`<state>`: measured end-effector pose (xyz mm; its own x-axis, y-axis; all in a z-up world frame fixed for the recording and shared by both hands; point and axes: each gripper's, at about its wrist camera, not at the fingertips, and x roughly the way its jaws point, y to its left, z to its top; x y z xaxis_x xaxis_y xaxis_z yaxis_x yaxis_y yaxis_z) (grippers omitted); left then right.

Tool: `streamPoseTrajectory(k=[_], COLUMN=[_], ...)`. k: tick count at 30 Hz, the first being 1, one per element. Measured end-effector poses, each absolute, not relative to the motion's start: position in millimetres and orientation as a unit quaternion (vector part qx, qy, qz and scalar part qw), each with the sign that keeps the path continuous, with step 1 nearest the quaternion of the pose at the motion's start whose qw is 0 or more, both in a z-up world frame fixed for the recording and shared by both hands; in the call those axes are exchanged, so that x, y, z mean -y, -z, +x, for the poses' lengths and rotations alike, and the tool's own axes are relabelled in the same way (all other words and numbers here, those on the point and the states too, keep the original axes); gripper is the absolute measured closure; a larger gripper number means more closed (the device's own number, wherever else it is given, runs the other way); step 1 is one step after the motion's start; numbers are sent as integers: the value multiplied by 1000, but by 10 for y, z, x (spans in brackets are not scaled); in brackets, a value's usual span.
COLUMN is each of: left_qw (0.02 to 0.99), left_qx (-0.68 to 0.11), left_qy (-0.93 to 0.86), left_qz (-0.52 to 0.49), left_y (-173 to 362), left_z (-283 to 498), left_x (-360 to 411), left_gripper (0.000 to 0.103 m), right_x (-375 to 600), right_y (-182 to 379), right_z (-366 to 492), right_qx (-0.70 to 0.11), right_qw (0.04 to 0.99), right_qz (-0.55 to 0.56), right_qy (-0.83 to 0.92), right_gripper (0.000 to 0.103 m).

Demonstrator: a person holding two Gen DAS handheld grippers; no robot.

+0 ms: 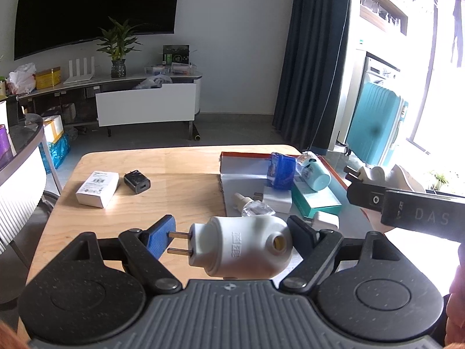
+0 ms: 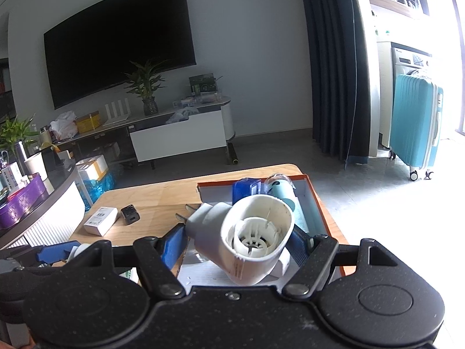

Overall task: Organize rigid objects
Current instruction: 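Carry both white plug chargers over the orange-rimmed box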

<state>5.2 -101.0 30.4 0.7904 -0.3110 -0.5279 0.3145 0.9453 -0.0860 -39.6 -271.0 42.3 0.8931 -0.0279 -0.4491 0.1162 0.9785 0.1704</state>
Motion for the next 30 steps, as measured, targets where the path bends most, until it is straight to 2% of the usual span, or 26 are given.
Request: streamPoseTrajectory(k=[30], left_qw=[932], left_qx=[-294], left_qy=[212], left_qz=[20], left_y=[-196], left_z=[101], left_x=[1419], left_gripper=[18], right_x=[3015], right_y=[-317], right_z=[-351], right_qx=[-238], right_qw=[962], right_qz=[109], right_qy=[80], right_gripper=[16])
